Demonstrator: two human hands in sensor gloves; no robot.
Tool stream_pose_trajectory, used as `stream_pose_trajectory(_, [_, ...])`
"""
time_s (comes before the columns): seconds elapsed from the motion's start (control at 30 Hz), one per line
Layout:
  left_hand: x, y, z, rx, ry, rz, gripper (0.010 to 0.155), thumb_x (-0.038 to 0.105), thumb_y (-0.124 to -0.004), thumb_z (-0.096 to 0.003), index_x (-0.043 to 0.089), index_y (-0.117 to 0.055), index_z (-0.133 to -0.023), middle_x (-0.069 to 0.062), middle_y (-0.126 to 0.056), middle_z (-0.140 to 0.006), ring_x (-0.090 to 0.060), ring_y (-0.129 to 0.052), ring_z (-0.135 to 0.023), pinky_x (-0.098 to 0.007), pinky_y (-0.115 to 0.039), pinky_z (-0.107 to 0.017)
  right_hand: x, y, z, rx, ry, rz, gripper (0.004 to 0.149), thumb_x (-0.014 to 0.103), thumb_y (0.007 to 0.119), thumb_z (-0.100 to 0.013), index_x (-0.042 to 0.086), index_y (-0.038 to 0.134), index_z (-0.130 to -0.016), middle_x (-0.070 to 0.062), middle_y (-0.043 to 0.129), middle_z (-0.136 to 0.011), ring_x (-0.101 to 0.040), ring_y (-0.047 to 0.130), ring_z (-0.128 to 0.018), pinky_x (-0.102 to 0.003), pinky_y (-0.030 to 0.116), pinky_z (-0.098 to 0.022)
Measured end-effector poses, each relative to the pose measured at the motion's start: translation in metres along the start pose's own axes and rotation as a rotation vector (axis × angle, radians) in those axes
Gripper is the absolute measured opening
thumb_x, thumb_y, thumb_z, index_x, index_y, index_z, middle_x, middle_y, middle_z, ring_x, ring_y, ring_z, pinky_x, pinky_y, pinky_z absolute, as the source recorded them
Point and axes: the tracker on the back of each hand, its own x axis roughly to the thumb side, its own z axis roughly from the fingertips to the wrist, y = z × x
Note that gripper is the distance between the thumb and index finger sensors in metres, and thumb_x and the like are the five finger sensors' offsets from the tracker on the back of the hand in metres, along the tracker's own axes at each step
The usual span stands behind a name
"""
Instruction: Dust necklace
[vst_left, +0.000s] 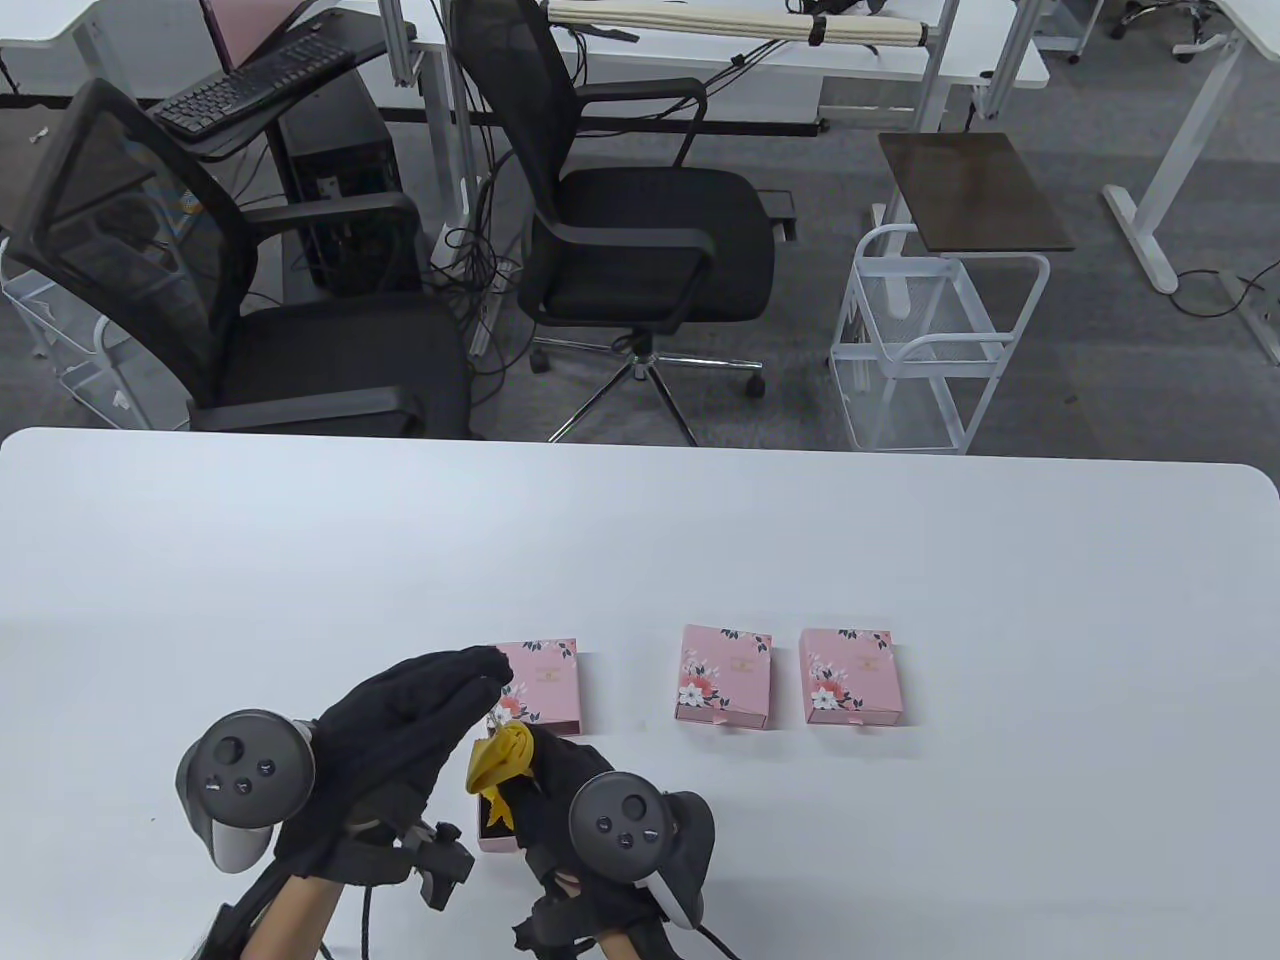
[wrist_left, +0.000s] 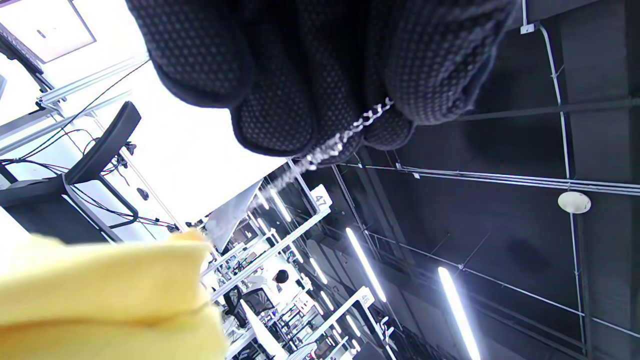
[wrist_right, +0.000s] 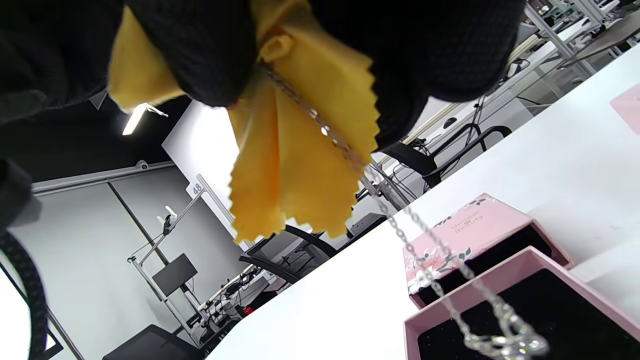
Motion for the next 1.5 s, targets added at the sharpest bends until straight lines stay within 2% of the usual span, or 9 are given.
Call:
stream_pose_trajectory(0.17, [0.002,0.005,0.001,0.019,-0.006,0.008,0.036,0.046,-0.087,-0.0541,0.027,-0.095,-0.084,-0.002,-0.104,-0.083,-0.022,-0.1,-0.072,-0.044,-0.085,-0.052,0.0,0.004,0.001,0.025,-0.007,0.025,0.04,0.031,0.077,-0.063,0.01,0.075,-0.097,-0.016,0.092,-0.081,-0.038,0.093,-0.062,-0.051,0.077,-0.052])
stream_pose_trajectory(0.33, [0.002,0.008,0.0,0.023,-0.025,0.044,0.036,0.046,-0.087,-0.0542,0.027,-0.095,-0.084,-0.002,-0.104,-0.084,-0.022,-0.1,-0.073,-0.044,-0.085,-0.053,0.001,0.007,0.002,0.036,0.01,0.025,0.04,0.032,0.076,-0.064,0.007,0.076,-0.095,-0.015,0.093,-0.078,-0.038,0.094,-0.059,-0.051,0.078,-0.051])
stream_pose_trajectory(0.47, [0.004,0.01,0.001,0.035,-0.031,0.045,0.036,0.046,-0.087,-0.0541,0.027,-0.095,-0.084,-0.002,-0.104,-0.084,-0.022,-0.1,-0.073,-0.044,-0.085,-0.053,0.001,0.008,0.001,0.058,0.003,0.032,0.04,0.029,0.076,-0.064,0.009,0.073,-0.098,-0.017,0.091,-0.083,-0.039,0.093,-0.063,-0.051,0.078,-0.052])
stream_pose_trajectory(0.6, [0.006,0.013,0.002,0.053,-0.036,0.053,0.036,0.046,-0.087,-0.0541,0.028,-0.095,-0.084,-0.002,-0.104,-0.084,-0.022,-0.1,-0.073,-0.043,-0.085,-0.053,-0.003,0.011,0.002,0.096,0.055,-0.05,0.04,0.031,0.075,-0.064,0.007,0.074,-0.097,-0.015,0.093,-0.078,-0.037,0.094,-0.058,-0.049,0.079,-0.05])
stream_pose_trajectory(0.8, [0.008,0.016,0.003,0.066,-0.043,0.056,0.036,0.046,-0.087,-0.0541,0.028,-0.095,-0.084,-0.002,-0.104,-0.084,-0.022,-0.1,-0.073,-0.043,-0.085,-0.053,0.0,0.012,0.001,0.104,0.025,0.021,0.04,0.027,0.075,-0.065,0.009,0.07,-0.1,-0.017,0.09,-0.083,-0.039,0.092,-0.062,-0.05,0.078,-0.051])
stream_pose_trajectory(0.93, [0.009,0.017,0.003,0.077,-0.045,0.064,0.036,0.047,-0.087,-0.0543,0.028,-0.095,-0.084,-0.001,-0.104,-0.084,-0.021,-0.1,-0.072,-0.043,-0.085,-0.053,-0.002,0.015,0.001,0.117,0.048,0.0,0.04,0.03,0.075,-0.065,0.007,0.073,-0.098,-0.016,0.092,-0.079,-0.038,0.093,-0.059,-0.05,0.078,-0.05])
stream_pose_trajectory(1.03, [0.01,0.02,0.004,0.089,-0.049,0.067,0.036,0.047,-0.087,-0.0542,0.028,-0.095,-0.084,-0.002,-0.104,-0.083,-0.021,-0.1,-0.072,-0.043,-0.085,-0.053,-0.004,0.017,0.0,0.145,0.048,0.038,0.04,0.029,0.075,-0.065,0.008,0.071,-0.1,-0.018,0.091,-0.082,-0.04,0.092,-0.061,-0.051,0.078,-0.051])
stream_pose_trajectory(1.4, [0.009,0.03,0.005,0.132,-0.046,0.094,0.036,0.047,-0.087,-0.0542,0.028,-0.095,-0.084,-0.001,-0.104,-0.083,-0.021,-0.1,-0.072,-0.043,-0.085,-0.053,-0.002,0.019,0.001,0.128,0.032,0.102,0.04,0.029,0.075,-0.065,0.008,0.073,-0.099,-0.017,0.092,-0.081,-0.039,0.093,-0.061,-0.051,0.078,-0.051])
stream_pose_trajectory(1.5, [0.009,0.034,0.006,0.147,-0.049,0.105,0.036,0.047,-0.087,-0.0542,0.028,-0.095,-0.084,-0.001,-0.104,-0.083,-0.021,-0.1,-0.072,-0.043,-0.085,-0.052,-0.003,0.022,0.002,0.148,0.038,0.074,0.04,0.031,0.074,-0.065,0.007,0.074,-0.098,-0.016,0.093,-0.078,-0.039,0.094,-0.058,-0.05,0.079,-0.05])
